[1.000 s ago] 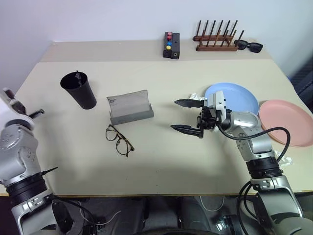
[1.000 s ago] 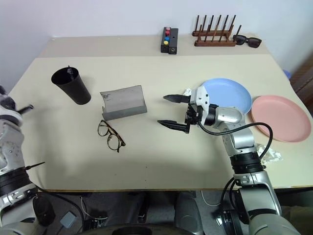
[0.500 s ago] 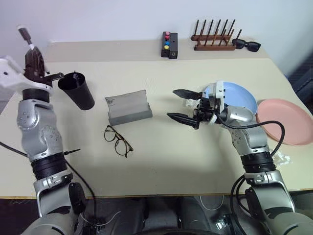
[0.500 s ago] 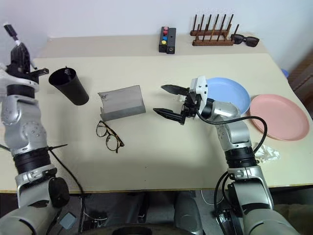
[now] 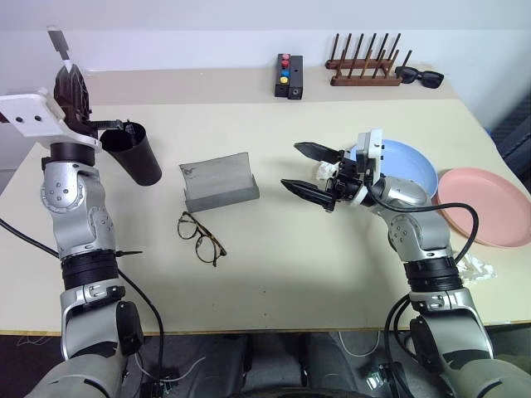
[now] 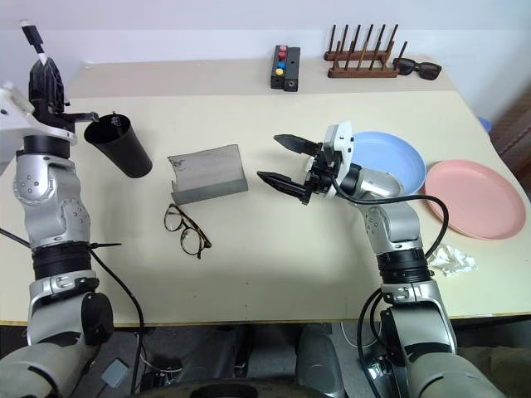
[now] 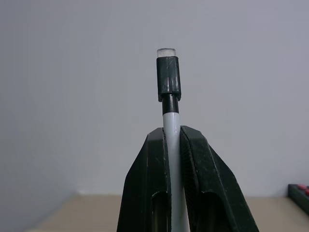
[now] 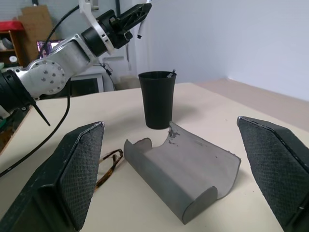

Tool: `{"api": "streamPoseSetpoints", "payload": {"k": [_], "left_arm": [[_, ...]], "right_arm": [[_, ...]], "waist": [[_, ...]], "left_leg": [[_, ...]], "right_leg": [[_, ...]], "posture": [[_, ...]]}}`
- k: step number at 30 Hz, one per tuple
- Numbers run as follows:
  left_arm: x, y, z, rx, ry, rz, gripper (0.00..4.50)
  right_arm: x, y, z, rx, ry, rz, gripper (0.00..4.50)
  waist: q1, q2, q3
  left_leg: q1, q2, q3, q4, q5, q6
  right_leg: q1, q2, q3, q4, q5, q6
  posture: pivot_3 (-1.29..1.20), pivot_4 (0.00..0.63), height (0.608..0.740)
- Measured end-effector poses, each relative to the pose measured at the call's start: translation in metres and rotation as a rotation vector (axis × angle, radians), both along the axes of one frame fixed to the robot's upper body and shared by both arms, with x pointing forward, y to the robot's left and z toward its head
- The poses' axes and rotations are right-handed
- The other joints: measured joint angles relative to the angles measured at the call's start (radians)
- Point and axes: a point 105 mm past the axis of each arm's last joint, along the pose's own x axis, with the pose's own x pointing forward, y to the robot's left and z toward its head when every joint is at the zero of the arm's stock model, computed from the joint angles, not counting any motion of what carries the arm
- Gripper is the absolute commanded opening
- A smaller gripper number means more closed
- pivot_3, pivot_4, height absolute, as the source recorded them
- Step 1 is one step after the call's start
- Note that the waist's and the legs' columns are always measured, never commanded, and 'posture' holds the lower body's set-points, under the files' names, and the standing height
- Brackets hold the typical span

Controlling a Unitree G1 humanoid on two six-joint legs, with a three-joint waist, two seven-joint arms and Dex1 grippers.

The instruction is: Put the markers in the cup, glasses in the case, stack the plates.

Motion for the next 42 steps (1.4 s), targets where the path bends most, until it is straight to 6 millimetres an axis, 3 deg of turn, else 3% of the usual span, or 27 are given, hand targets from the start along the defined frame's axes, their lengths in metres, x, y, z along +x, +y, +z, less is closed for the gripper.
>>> {"api": "streamPoseSetpoints", "payload": {"k": [28, 42], "left_arm": [[0.016, 0.012, -0.052, 0.070, 0.096, 0.173, 0.08], [0.028, 0.003, -0.059, 0.073, 0.120, 0.143, 0.08]], "right_arm": [[-0.002, -0.005, -0.007, 0.030, -0.017, -0.010, 4.50], [-0.003, -0.003, -0.002, 0.030, -0.018, -0.026, 4.50]], "waist": [[0.000, 0.000, 0.000], [0.000, 0.000, 0.000]], "left_leg": [[0.000, 0.000, 0.000, 0.000, 0.000, 0.000], [0.000, 0.000, 0.000, 0.000, 0.000, 0.000]], "right_leg": [[0.000, 0.000, 0.000, 0.000, 0.000, 0.000], [-0.001, 0.000, 0.000, 0.001, 0.000, 0.000]], "posture": [[0.00, 0.150, 0.740], [0.00, 0.150, 0.740]]}}
